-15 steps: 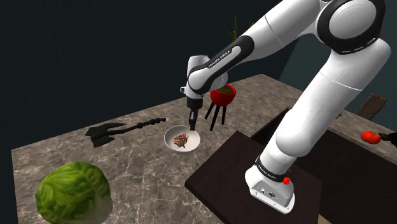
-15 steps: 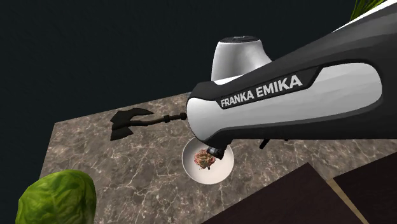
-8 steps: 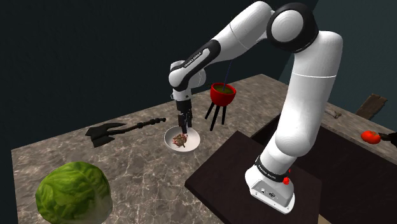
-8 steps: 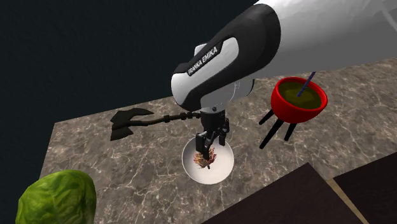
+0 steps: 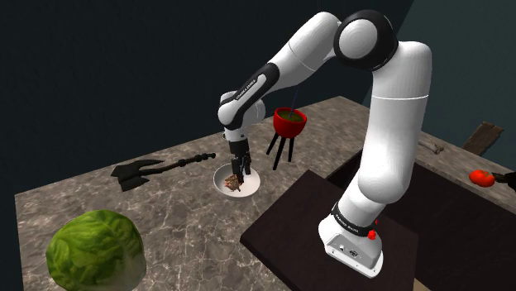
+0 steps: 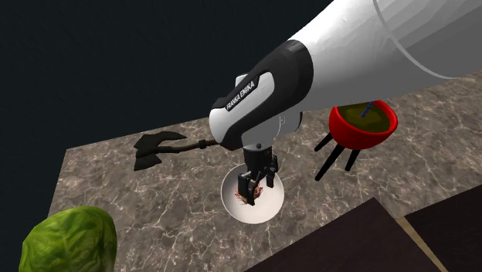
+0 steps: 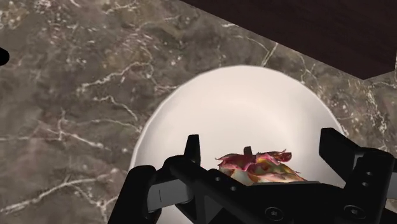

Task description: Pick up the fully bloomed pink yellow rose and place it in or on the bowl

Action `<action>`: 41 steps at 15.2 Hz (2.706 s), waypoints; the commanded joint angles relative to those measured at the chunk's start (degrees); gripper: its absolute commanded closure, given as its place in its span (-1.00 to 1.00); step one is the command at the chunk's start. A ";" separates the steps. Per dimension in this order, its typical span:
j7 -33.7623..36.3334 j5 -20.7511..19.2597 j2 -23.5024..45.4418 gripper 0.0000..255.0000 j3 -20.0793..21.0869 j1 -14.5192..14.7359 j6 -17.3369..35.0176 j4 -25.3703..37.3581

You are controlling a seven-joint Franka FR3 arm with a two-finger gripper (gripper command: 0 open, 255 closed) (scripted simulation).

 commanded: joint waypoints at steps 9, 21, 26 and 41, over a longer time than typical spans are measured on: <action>-0.03 0.03 0.34 1.00 0.02 0.03 0.50 -0.14; 0.10 0.04 -1.09 1.00 0.01 0.01 -0.95 -0.25; -8.26 -12.96 -8.85 -1.00 1.98 4.72 12.99 -9.11; 3.29 -57.57 -8.21 -1.00 -4.06 10.25 44.30 -19.04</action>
